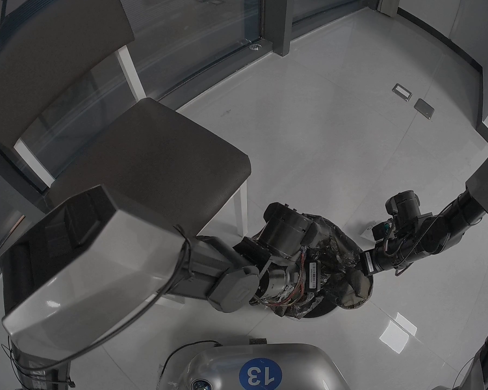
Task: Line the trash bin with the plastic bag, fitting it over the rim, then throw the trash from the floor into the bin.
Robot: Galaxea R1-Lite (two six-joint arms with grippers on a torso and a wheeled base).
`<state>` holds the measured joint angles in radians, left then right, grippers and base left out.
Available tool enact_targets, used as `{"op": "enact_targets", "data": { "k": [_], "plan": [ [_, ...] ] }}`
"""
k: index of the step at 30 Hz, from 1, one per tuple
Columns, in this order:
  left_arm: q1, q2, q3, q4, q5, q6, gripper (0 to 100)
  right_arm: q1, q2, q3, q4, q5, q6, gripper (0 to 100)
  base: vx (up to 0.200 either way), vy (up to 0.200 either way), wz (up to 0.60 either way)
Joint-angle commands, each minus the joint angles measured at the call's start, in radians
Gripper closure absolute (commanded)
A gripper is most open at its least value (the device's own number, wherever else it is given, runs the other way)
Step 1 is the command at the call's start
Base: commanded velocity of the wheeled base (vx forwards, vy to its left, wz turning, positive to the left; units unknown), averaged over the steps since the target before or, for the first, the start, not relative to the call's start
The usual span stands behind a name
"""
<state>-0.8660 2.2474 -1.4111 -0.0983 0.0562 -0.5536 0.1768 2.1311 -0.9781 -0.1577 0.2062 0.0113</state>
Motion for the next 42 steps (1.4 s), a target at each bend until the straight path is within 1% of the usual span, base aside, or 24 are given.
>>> {"op": "enact_targets", "data": {
  "k": [1,3,4,5,6,7,8,11,16,18,21,23,25,28,32,35,38,42],
  "plan": [
    [-0.001,0.006,-0.026,0.002,0.001,-0.017,100,-0.049,0.006,-0.004,0.006,-0.001,-0.034,100,0.000,0.000,0.00],
    [-0.008,0.006,-0.025,0.002,0.001,-0.043,100,-0.065,-0.007,0.015,0.009,-0.010,-0.045,100,0.000,0.000,0.00],
    [-0.010,0.006,-0.025,0.000,-0.001,-0.052,100,-0.072,-0.017,0.027,0.009,-0.021,-0.047,100,0.000,0.000,0.00],
    [-0.013,0.006,-0.029,-0.001,-0.009,-0.065,100,-0.088,-0.040,0.047,0.009,-0.048,-0.048,100,0.000,0.000,0.00],
    [-0.013,0.006,-0.031,-0.001,-0.010,-0.066,100,-0.091,-0.045,0.050,0.009,-0.054,-0.048,100,0.000,0.000,0.00],
    [-0.013,0.011,-0.058,-0.003,-0.015,-0.071,100,-0.108,-0.069,0.065,0.012,-0.080,-0.050,100,0.000,0.000,0.00],
    [-0.015,0.015,-0.080,-0.001,-0.019,-0.072,100,-0.114,-0.086,0.073,0.017,-0.083,-0.050,100,0.000,0.000,0.00],
    [-0.030,0.055,-0.134,-0.001,-0.027,-0.104,100,-0.131,-0.112,0.075,0.056,-0.082,-0.054,100,0.000,0.000,0.00],
    [-0.081,0.118,-0.229,0.015,-0.024,-0.155,100,-0.131,-0.163,0.082,0.064,-0.070,-0.047,100,0.000,0.000,0.00],
    [-0.088,0.126,-0.235,0.043,-0.021,-0.157,100,-0.129,-0.178,0.087,0.067,-0.067,-0.047,100,0.000,0.000,0.00],
    [-0.084,0.126,-0.235,0.084,-0.016,-0.157,100,-0.119,-0.181,0.090,0.067,-0.045,-0.047,100,0.000,0.000,0.00],
    [-0.067,0.118,-0.246,0.131,-0.018,-0.147,100,-0.094,-0.178,0.076,0.063,-0.030,-0.045,100,0.000,0.000,0.00],
    [-0.050,0.116,-0.263,0.146,-0.015,-0.150,100,-0.062,-0.174,0.056,0.064,-0.028,-0.040,100,0.000,0.000,0.00],
    [-0.030,0.115,-0.258,0.164,-0.006,-0.155,100,-0.007,-0.152,0.032,0.064,-0.028,-0.020,100,0.000,0.000,0.00],
    [0.002,0.100,-0.253,0.238,0.016,-0.157,100,0.066,-0.089,-0.033,0.067,-0.027,0.018,100,0.000,0.000,0.00],
    [0.013,0.081,-0.238,0.276,0.016,-0.160,100,0.092,-0.030,-0.091,0.073,-0.021,0.029,100,0.000,0.000,0.00],
    [0.021,0.050,-0.181,0.290,0.016,-0.173,100,0.124,0.009,-0.129,0.102,-0.007,0.029,100,0.000,0.000,0.00],
    [0.021,0.046,-0.170,0.279,0.010,-0.172,100,0.127,0.026,-0.133,0.116,-0.005,0.029,100,0.000,0.000,0.00]
  ]
}}
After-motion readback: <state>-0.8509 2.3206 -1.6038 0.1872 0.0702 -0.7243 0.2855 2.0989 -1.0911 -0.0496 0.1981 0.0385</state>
